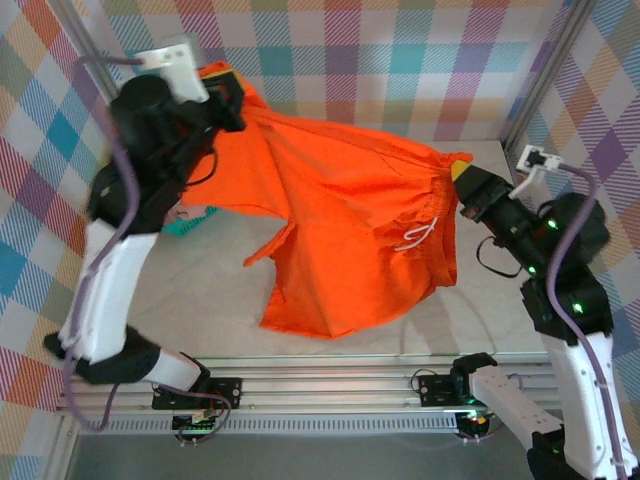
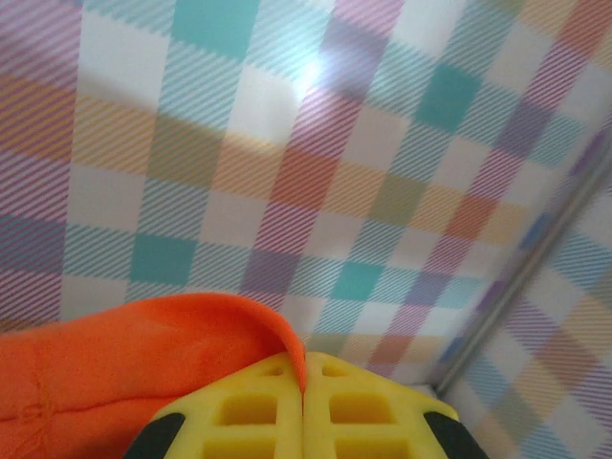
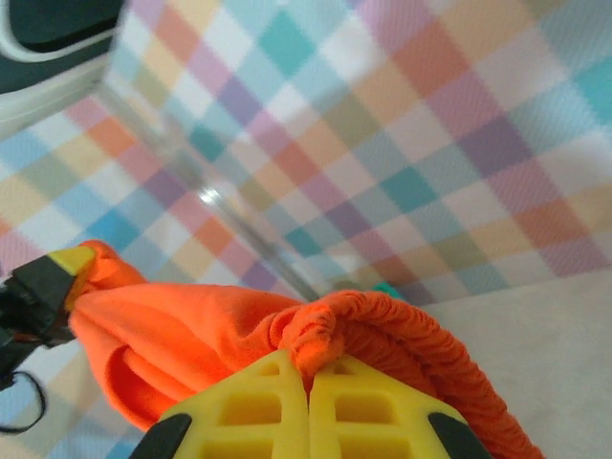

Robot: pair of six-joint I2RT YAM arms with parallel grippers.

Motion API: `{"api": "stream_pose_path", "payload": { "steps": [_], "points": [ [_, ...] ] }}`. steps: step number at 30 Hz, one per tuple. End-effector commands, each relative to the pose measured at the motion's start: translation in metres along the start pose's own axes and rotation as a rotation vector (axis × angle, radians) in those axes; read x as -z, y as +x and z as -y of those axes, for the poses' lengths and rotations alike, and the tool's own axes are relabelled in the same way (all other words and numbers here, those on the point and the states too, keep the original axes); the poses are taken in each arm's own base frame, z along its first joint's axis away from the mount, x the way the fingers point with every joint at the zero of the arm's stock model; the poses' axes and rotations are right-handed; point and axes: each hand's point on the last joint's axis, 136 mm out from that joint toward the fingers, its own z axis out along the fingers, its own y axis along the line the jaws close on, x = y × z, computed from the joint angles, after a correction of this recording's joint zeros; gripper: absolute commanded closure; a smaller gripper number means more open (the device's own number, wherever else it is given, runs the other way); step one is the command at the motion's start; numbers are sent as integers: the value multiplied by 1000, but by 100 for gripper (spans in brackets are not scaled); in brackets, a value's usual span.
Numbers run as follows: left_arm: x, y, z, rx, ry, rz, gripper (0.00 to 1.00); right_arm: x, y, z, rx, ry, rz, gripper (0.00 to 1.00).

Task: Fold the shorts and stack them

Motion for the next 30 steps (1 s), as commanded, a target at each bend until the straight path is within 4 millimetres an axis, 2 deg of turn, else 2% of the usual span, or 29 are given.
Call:
{"api": "stream_pose_path", "payload": {
  "steps": [1,3,5,6,8,11,12,14,15,16,17,18,19,21,23,25,27,30],
  "points": [
    [-62,49,-23,-72,-136,-99,100,-37,20,83,18,310,-16,100],
    [-101,78,-32,-63,-169,-137,100,-56,28,114,51,407,-22,100],
    [-144,118,-44,-39,-195,-200,100,-74,38,146,74,507,-35,100],
    [-159,127,-45,-30,-191,-210,100,-83,42,160,88,539,-39,100],
    [-198,168,-45,-36,-182,-267,100,-97,51,187,94,608,-65,100],
    [-246,224,-43,-29,-139,-332,96,-118,64,229,48,679,-107,100],
    [-258,238,-43,-26,-133,-338,95,-126,68,241,27,687,-126,100],
    [-283,275,-51,-11,-136,-357,85,-145,73,266,-40,708,-173,100],
    [-292,285,-56,9,-140,-353,76,-155,74,275,-54,710,-195,98],
    [-300,294,-62,45,-132,-352,67,-169,76,284,-66,711,-226,95],
    [-307,300,-67,106,-127,-352,54,-183,75,291,-68,707,-252,86],
    [-310,302,-73,151,-124,-353,41,-193,73,298,-73,713,-278,72],
    [-309,300,-75,180,-121,-358,34,-203,67,304,-81,722,-299,62],
    [-299,284,-69,149,-107,-363,22,-214,56,309,-108,718,-326,52],
    [-278,258,-55,90,-89,-372,8,-222,40,297,-142,634,-307,40],
    [-255,241,-46,68,-72,-407,5,-221,32,284,-127,580,-275,32],
    [-228,232,-39,66,-62,-457,2,-217,36,274,-132,530,-276,23],
    [-187,244,-29,88,-45,-513,0,-214,67,272,-174,475,-366,22]
  ]
}}
